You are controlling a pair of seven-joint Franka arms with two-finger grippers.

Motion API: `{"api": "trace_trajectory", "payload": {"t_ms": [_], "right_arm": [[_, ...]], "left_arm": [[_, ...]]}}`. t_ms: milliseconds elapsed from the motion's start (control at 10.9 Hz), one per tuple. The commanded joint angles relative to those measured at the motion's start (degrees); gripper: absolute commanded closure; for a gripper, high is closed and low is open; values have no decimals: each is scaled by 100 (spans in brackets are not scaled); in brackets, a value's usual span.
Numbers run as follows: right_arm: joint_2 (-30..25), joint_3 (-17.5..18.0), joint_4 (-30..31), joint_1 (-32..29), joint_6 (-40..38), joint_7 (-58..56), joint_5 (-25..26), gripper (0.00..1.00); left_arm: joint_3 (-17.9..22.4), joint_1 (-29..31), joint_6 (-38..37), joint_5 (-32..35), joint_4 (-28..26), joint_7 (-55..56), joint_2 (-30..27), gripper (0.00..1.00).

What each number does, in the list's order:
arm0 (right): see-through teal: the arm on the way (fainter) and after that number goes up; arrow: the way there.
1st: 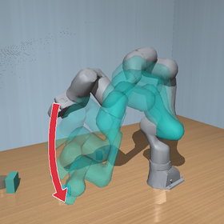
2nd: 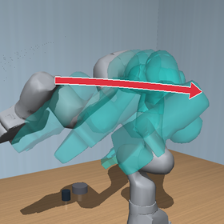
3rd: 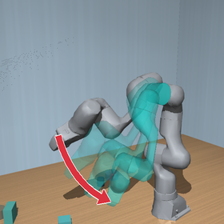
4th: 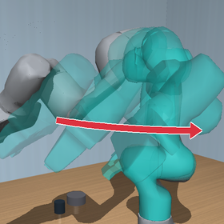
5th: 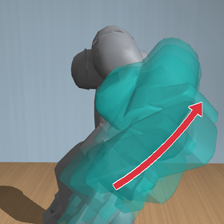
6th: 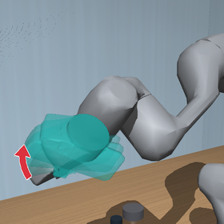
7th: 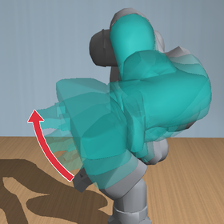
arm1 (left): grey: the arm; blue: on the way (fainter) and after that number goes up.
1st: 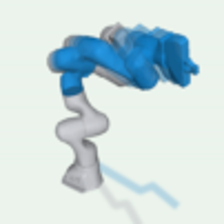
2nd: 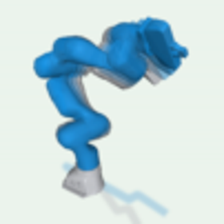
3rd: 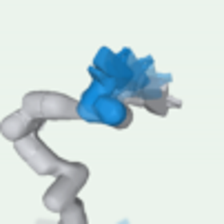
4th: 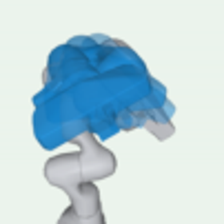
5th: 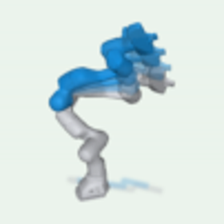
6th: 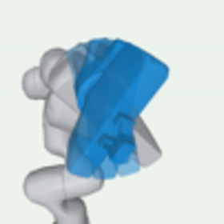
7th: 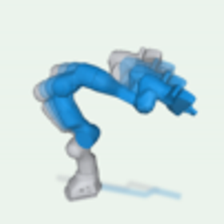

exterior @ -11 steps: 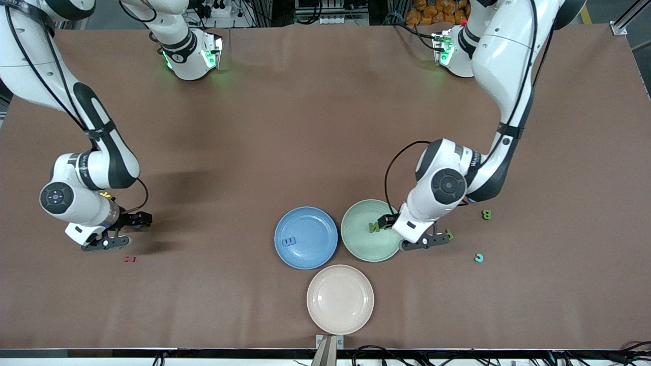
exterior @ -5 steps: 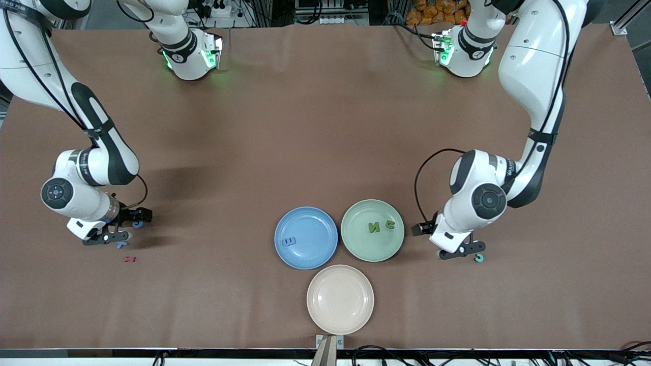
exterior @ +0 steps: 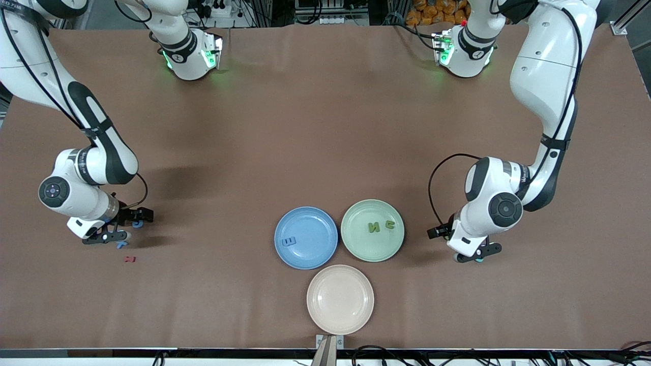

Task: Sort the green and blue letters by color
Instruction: 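Place the green u on the green plate while the right gripper returns to letters, then grasp the blue c with the right gripper while the left gripper grasps green p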

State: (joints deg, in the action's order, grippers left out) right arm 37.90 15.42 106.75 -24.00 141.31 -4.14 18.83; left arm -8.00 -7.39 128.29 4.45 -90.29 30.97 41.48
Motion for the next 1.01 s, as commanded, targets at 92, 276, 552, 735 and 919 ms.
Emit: {"api": "trace_trajectory", "payload": {"t_ms": [92,276,552,735,919], "right_arm": [[-99,277,118,-281,54,10,-213,0],[-99,268,109,-290,168,10,-213,0],[-99,251,117,-281,221,28,-204,0],[-90,251,126,-281,239,28,-204,0],[-99,251,135,-290,239,36,-204,5]], "left_arm": [[-79,141,125,241,-6,15,114,0],[-79,141,414,232,-137,32,141,0],[-70,168,916,249,-384,6,176,0],[-70,185,925,302,-393,6,185,0],[-79,290,925,311,-445,-64,124,24]]}}
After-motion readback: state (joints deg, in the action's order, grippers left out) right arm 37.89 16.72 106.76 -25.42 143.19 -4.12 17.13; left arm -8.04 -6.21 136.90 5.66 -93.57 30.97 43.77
